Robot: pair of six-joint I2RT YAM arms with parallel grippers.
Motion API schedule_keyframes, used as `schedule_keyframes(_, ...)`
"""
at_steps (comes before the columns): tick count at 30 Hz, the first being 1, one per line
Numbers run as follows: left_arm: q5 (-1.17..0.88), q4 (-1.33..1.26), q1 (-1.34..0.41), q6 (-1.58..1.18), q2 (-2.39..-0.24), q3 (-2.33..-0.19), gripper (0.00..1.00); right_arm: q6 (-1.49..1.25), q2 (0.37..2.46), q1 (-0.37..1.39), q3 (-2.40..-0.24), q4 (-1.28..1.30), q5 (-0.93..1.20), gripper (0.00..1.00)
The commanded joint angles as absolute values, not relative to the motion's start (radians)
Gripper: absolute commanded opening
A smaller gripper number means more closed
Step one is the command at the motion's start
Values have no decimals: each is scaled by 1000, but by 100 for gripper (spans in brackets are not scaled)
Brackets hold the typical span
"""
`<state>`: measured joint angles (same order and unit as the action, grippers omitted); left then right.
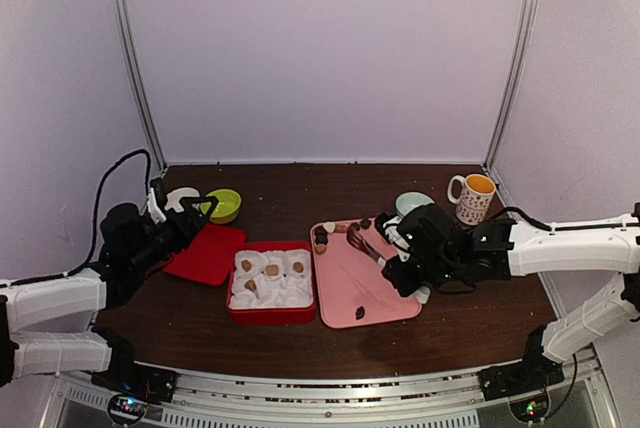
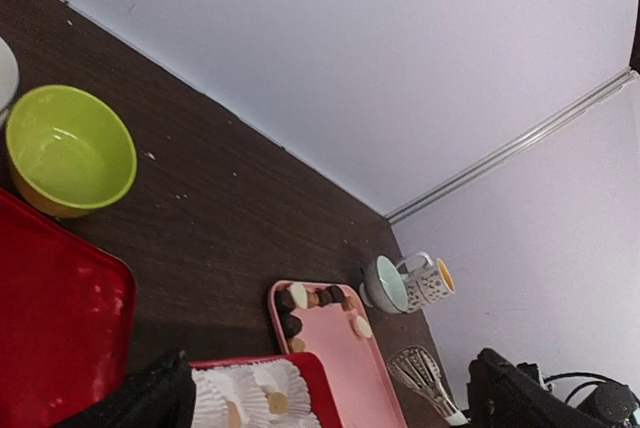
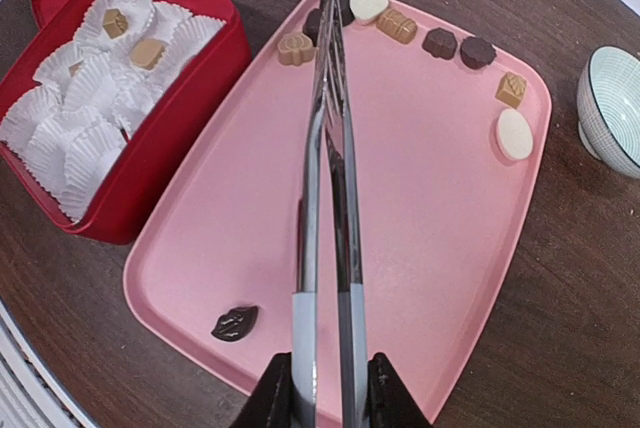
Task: Pack the chocolate
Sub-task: Adjust the clamp.
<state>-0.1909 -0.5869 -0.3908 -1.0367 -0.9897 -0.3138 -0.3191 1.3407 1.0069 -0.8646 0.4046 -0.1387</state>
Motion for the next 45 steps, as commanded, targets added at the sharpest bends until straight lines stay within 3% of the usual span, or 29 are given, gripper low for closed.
schedule_keyframes(1,-106,-728,-564,-1200,-1106,-385,98,-314,1310,1046,-917,309,-135,0)
schedule_keyframes(6,-26,-701,-764,-1339,-1251,-518,98,-321,1318,1083,-926,263,-159,0)
schedule_keyframes(16,36,-889,-968,-1546,-1556,-678,98,-321,1341,1105,-958,244,-177,0)
schedule_keyframes(30,96,-930,-1002,-1577,-1665,-735,97,-309,1332,1131,-963,263,-156,0)
schedule_keyframes(35,148,-982,-1002,-1589,-1681,-714,83,-307,1332,1146,-963,265,-156,0)
schedule_keyframes(45,165,-1011,-1002,-1592,-1694,-704,65,-302,1340,1165,-968,272,-156,0)
